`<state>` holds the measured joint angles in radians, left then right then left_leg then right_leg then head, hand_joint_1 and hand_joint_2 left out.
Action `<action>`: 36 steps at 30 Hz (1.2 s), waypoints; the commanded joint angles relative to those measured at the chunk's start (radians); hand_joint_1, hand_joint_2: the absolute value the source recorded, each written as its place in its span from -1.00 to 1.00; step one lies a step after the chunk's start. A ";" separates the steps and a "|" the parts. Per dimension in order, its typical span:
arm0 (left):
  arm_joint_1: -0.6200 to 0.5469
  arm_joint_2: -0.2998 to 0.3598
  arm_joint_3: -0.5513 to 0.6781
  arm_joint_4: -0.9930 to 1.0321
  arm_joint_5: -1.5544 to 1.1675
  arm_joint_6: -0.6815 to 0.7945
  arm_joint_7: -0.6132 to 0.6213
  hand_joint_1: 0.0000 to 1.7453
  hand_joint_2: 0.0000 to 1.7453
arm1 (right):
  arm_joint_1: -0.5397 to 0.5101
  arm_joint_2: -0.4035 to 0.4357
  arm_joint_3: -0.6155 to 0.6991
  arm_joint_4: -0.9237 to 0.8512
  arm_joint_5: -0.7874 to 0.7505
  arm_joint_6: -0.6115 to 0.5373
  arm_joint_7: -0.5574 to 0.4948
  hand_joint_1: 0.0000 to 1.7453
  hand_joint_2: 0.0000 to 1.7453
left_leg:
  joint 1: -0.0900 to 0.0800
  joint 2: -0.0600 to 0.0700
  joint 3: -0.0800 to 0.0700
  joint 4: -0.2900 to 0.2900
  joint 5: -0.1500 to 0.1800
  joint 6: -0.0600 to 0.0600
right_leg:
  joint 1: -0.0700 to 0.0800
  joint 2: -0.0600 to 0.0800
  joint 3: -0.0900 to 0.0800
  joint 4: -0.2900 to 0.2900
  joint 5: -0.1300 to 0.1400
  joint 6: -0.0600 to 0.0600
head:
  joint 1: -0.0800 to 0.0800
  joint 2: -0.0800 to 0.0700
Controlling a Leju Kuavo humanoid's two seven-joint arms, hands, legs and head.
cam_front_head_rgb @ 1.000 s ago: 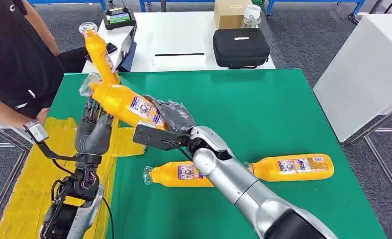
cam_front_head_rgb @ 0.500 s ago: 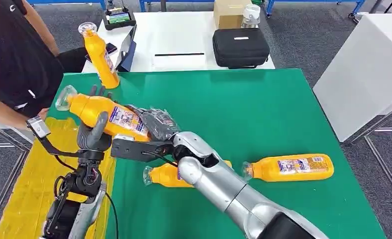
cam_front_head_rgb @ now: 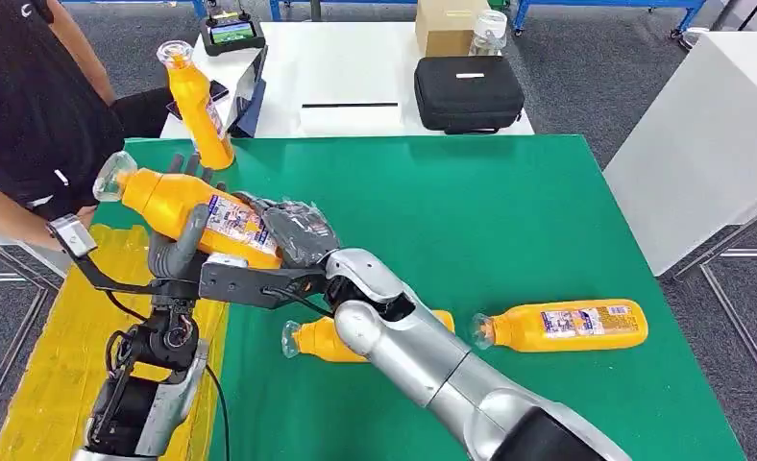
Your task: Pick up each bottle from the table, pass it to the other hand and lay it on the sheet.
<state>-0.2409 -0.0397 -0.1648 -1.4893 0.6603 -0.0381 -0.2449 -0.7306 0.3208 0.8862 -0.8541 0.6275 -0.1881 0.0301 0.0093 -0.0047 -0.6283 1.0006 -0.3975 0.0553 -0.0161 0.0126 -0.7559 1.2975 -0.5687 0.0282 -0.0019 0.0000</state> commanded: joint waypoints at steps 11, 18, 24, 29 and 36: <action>-0.055 -0.044 -0.146 0.064 0.125 -0.027 0.065 0.88 1.00 | -0.069 0.028 0.111 0.170 0.021 -0.011 0.054 1.00 1.00 | -0.004 0.000 0.002 0.000 -0.006 -0.023 | 0.007 -0.019 0.138 -0.320 0.147 0.013 | 0.002 0.000; -0.064 -0.047 -0.161 0.059 0.113 -0.019 0.048 1.00 1.00 | -0.065 0.028 0.120 0.180 0.007 -0.007 0.079 1.00 1.00 | 0.012 -0.010 -0.020 0.027 -0.009 -0.055 | 0.003 0.007 0.148 -0.310 0.136 -0.008 | -0.012 0.000; -0.066 -0.048 -0.163 0.067 0.115 -0.020 0.043 1.00 1.00 | -0.063 0.028 0.118 0.184 0.008 -0.009 0.083 1.00 1.00 | 0.011 -0.003 -0.012 0.021 -0.006 -0.016 | 0.002 -0.009 0.009 -0.054 0.017 0.008 | -0.006 0.000; -0.065 -0.050 -0.163 0.072 0.114 -0.020 0.036 1.00 1.00 | -0.065 0.028 0.106 0.205 0.014 -0.019 0.072 1.00 1.00 | 0.001 -0.008 -0.006 0.020 -0.009 -0.015 | 0.010 -0.011 0.073 -0.188 0.105 -0.004 | -0.005 0.000; -0.062 -0.054 -0.142 0.049 0.109 -0.013 0.025 1.00 1.00 | -0.065 0.028 0.094 0.207 0.046 -0.018 0.052 -1.00 -1.00 | 0.001 -0.002 -0.014 0.022 -0.009 -0.038 | 0.027 -0.003 0.139 -0.325 0.157 -0.024 | -0.006 0.000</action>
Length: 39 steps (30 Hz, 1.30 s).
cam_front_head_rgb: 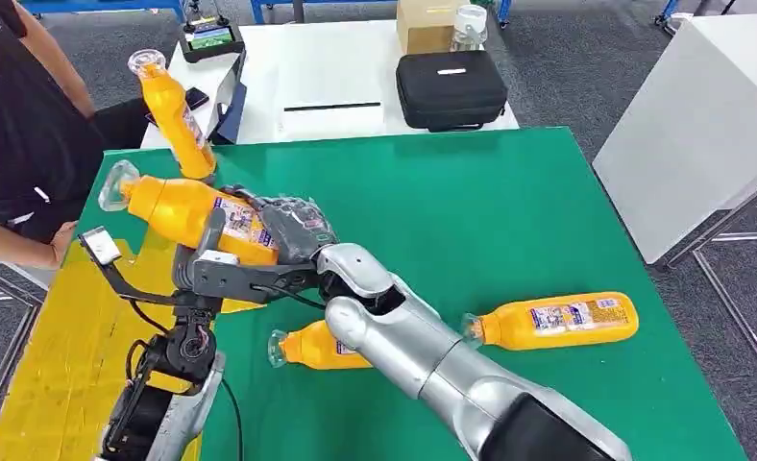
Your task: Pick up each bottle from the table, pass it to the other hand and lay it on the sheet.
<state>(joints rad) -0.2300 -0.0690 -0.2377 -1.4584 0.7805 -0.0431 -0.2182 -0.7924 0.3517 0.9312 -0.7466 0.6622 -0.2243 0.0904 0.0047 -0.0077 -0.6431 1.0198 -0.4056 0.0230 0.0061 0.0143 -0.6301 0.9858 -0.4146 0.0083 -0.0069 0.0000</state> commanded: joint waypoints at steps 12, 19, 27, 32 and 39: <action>-0.064 -0.029 -0.041 0.007 -0.020 -0.007 -0.003 1.00 1.00 | 0.010 -0.003 0.045 0.071 0.020 0.020 -0.028 -1.00 1.00 | 0.028 -0.003 -0.005 0.026 -0.016 -0.036 | -0.015 0.006 0.011 0.012 -0.014 0.015 | -0.008 0.000; -0.049 -0.012 -0.007 -0.020 -0.084 -0.006 -0.048 1.00 1.00 | 0.017 -0.008 0.010 0.081 0.042 0.015 -0.053 -1.00 -1.00 | 0.020 -0.010 -0.004 0.015 -0.008 -0.016 | -0.017 0.002 0.018 -0.010 -0.006 0.013 | 0.000 0.000; -0.069 0.074 0.111 -0.052 -0.368 0.118 -0.112 1.00 1.00 | 0.055 -0.105 -0.131 -0.049 0.038 -0.032 -0.041 -1.00 -1.00 | 0.013 -0.012 -0.002 0.015 -0.005 -0.013 | -0.020 -0.001 0.022 -0.012 -0.002 0.012 | -0.001 0.000; -0.101 0.125 0.189 0.015 -0.734 0.335 -0.158 1.00 1.00 | 0.171 -0.225 -0.290 -0.331 0.010 -0.039 -0.084 -1.00 -1.00 | 0.015 -0.012 -0.010 0.016 -0.002 -0.008 | -0.018 0.001 0.014 -0.013 0.002 0.033 | -0.002 0.000; -0.115 0.172 0.196 0.119 -1.001 0.499 -0.173 1.00 1.00 | 0.230 -0.269 -0.352 -0.462 -0.028 -0.029 -0.117 -1.00 -1.00 | 0.016 -0.011 -0.007 0.015 -0.003 -0.007 | -0.017 0.000 0.015 -0.008 0.000 0.033 | -0.002 0.000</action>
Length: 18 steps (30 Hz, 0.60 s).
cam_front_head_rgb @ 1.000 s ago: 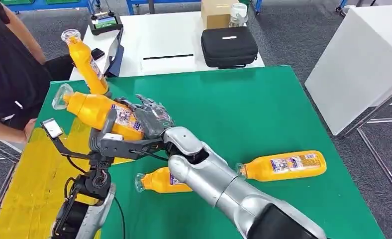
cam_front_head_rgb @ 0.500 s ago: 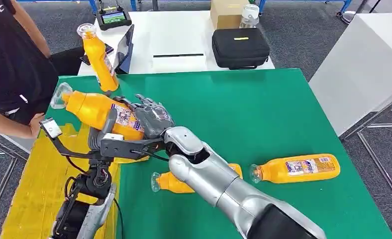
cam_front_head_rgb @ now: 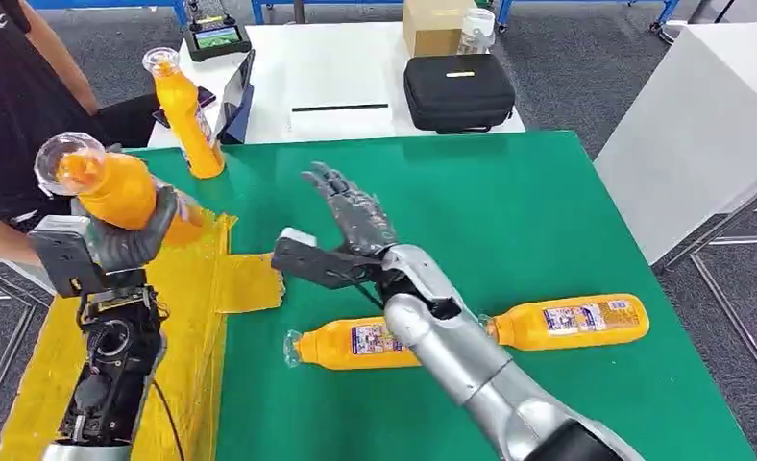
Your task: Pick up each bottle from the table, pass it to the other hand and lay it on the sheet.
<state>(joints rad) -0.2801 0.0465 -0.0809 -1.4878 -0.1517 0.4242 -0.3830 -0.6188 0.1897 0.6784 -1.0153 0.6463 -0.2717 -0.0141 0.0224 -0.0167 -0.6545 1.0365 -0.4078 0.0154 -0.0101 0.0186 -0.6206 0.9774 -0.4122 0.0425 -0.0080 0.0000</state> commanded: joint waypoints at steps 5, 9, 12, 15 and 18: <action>-0.064 0.053 0.037 0.149 -0.072 0.032 -0.010 1.00 1.00 | 0.058 -0.100 -0.099 -0.192 -0.012 0.016 -0.011 -1.00 -1.00 | 0.000 0.000 0.003 -0.001 0.000 0.000 | 0.000 -0.003 0.002 0.002 -0.002 -0.001 | 0.000 0.000; -0.071 0.123 0.013 0.315 -0.371 0.166 0.060 1.00 1.00 | 0.081 -0.159 -0.129 -0.269 -0.081 0.014 -0.058 -1.00 -1.00 | -0.001 0.000 0.004 -0.002 0.000 0.000 | 0.000 -0.003 0.002 0.001 -0.002 -0.002 | 0.000 0.000; -0.074 0.146 0.002 0.460 -0.591 0.228 0.109 1.00 1.00 | 0.097 -0.192 -0.156 -0.306 -0.178 0.069 -0.077 -1.00 -1.00 | -0.002 -0.001 0.007 -0.003 0.000 0.001 | -0.001 -0.004 0.005 0.001 -0.003 -0.002 | 0.000 0.000; -0.085 0.160 -0.017 0.549 -0.769 0.274 0.186 1.00 1.00 | 0.101 -0.200 -0.162 -0.311 -0.220 0.098 -0.084 -1.00 -1.00 | -0.002 0.000 0.006 -0.003 0.000 0.001 | -0.001 -0.003 0.004 0.001 -0.002 -0.001 | 0.000 0.000; -0.085 0.160 -0.017 0.549 -0.769 0.274 0.186 1.00 1.00 | 0.101 -0.200 -0.162 -0.311 -0.220 0.098 -0.084 -1.00 -1.00 | -0.001 0.000 0.002 -0.001 0.000 0.000 | -0.001 -0.002 0.001 0.002 -0.001 -0.001 | 0.000 0.000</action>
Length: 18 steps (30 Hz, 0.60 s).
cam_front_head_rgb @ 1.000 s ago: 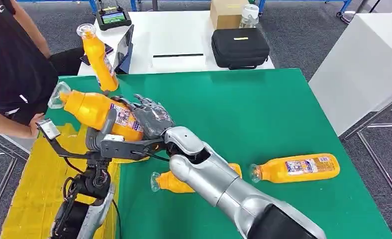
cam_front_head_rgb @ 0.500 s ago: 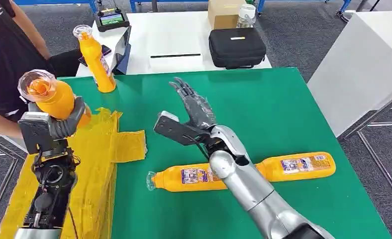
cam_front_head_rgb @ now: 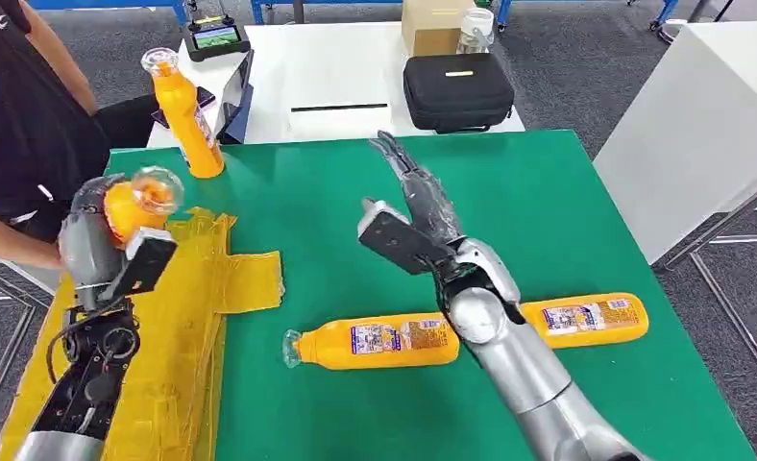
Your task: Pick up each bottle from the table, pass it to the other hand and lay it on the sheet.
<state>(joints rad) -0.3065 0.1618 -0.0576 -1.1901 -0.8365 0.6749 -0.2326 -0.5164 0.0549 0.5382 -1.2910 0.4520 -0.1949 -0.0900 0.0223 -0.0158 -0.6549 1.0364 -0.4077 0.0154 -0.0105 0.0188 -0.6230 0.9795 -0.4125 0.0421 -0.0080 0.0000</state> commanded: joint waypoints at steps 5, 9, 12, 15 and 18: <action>-0.070 0.046 -0.046 0.346 -0.170 -0.082 0.110 1.00 1.00 | 0.002 -0.073 -0.019 -0.031 -0.071 0.044 -0.007 -1.00 -1.00 | 0.000 0.000 0.003 -0.001 0.000 0.000 | 0.000 -0.002 0.003 0.000 -0.001 -0.001 | 0.000 0.000; -0.086 0.020 -0.045 0.522 -0.182 -0.096 0.062 1.00 1.00 | 0.026 -0.107 -0.030 -0.047 -0.095 0.053 -0.012 -1.00 -1.00 | -0.002 -0.001 0.005 -0.003 0.000 0.001 | -0.001 -0.003 0.005 -0.001 -0.001 -0.001 | 0.000 0.000; -0.082 0.005 -0.066 0.569 -0.218 -0.093 0.058 1.00 1.00 | 0.053 -0.125 -0.038 -0.068 -0.099 0.055 -0.013 -1.00 -1.00 | -0.002 -0.002 0.007 -0.002 -0.001 0.001 | -0.001 -0.005 0.007 -0.001 -0.003 -0.001 | 0.000 0.000; -0.067 -0.001 -0.080 0.568 -0.245 -0.089 0.070 1.00 1.00 | 0.070 -0.135 -0.036 -0.068 -0.103 0.060 -0.018 -1.00 -1.00 | -0.002 -0.001 0.007 -0.003 -0.001 0.001 | -0.001 -0.004 0.007 -0.001 -0.002 -0.001 | 0.000 0.000; -0.069 -0.003 -0.078 0.561 -0.241 -0.095 0.066 1.00 1.00 | 0.064 -0.128 -0.034 -0.061 -0.104 0.060 -0.017 -1.00 -1.00 | -0.003 0.001 0.008 -0.003 -0.001 0.001 | -0.002 -0.002 0.007 -0.001 -0.002 -0.001 | 0.000 0.000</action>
<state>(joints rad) -0.3538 0.1877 -0.0961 -0.7722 -1.0830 0.5924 -0.1732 -0.4529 -0.0351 0.5054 -1.3588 0.3552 -0.1461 -0.1019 0.0216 -0.0157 -0.6547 1.0363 -0.4078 0.0154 -0.0109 0.0188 -0.6226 0.9796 -0.4125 0.0421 -0.0084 0.0000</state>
